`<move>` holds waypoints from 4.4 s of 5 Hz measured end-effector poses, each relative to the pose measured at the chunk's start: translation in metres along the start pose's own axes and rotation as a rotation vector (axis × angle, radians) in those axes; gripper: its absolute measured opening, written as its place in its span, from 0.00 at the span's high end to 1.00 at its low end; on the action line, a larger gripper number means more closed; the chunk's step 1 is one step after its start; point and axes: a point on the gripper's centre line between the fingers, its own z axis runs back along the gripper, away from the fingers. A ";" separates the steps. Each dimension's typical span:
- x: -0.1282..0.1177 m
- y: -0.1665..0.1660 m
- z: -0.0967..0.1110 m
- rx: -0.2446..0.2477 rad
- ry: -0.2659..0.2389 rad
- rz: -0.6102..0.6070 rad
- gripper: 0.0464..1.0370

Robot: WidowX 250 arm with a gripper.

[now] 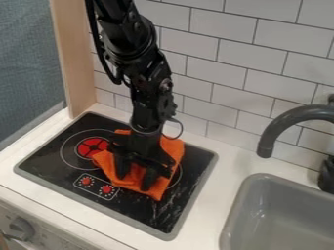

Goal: Unfold the cloth from right to left

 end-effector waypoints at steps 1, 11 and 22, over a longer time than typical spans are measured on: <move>0.002 0.000 0.000 0.003 -0.013 0.008 0.68; 0.019 0.141 0.025 -0.094 -0.051 0.336 1.00; 0.021 0.167 0.057 -0.035 -0.095 0.350 0.04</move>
